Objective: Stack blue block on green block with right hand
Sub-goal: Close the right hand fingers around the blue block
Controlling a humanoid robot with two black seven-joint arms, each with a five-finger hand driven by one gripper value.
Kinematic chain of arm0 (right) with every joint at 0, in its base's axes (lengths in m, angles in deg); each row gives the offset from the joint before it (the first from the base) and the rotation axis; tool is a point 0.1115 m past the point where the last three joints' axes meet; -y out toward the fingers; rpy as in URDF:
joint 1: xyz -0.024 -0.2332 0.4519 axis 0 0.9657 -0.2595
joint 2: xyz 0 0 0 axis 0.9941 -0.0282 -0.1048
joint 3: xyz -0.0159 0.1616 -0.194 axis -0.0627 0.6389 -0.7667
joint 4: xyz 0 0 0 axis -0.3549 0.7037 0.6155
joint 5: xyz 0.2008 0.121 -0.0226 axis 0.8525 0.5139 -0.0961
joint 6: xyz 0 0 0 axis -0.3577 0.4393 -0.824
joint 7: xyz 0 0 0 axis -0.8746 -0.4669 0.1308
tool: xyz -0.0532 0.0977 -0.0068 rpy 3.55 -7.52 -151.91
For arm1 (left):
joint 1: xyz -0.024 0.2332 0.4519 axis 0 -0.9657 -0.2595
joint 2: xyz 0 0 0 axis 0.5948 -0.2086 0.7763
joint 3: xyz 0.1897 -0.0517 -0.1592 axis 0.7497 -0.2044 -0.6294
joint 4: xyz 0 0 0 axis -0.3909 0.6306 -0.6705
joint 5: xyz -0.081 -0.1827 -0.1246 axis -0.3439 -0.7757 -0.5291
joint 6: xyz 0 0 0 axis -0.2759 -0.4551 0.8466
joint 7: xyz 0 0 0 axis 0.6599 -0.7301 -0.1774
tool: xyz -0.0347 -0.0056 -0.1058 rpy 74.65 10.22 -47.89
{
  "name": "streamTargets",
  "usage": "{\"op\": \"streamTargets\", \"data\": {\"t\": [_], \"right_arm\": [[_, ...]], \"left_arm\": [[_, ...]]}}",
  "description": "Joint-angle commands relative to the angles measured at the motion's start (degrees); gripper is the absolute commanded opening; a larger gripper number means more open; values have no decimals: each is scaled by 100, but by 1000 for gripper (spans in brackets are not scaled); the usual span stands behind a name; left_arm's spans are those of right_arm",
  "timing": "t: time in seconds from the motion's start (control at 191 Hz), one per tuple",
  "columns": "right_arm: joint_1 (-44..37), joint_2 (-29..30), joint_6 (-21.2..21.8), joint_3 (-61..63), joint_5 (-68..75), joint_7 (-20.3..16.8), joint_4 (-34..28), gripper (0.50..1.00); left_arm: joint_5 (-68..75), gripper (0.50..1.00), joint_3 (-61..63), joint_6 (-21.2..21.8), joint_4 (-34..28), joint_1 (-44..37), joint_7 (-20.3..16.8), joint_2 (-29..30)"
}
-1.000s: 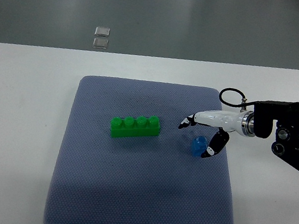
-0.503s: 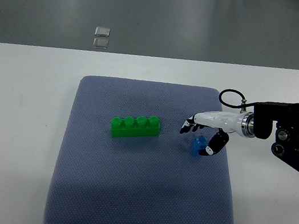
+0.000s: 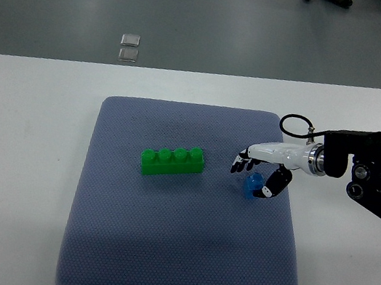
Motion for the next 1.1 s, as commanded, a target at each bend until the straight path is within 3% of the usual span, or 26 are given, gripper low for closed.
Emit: {"op": "streamTargets", "data": {"t": [0.0, 0.482, 0.749, 0.927, 1.094], "right_arm": [[-13, -18, 27, 1, 8, 1, 0, 750], [-5, -35, 62, 1, 16, 45, -18, 723], [-5, -44, 80, 1, 16, 54, -27, 686], [-5, -44, 115, 1, 43, 54, -27, 619], [-5, -53, 133, 1, 43, 54, -35, 609]], "left_arm": [[0, 1000, 0, 0, 0, 1, 0, 0], [0, 1000, 0, 0, 0, 1, 0, 0], [0, 1000, 0, 0, 0, 1, 0, 0], [0, 1000, 0, 0, 0, 1, 0, 0], [0, 1000, 0, 0, 0, 1, 0, 0]]}}
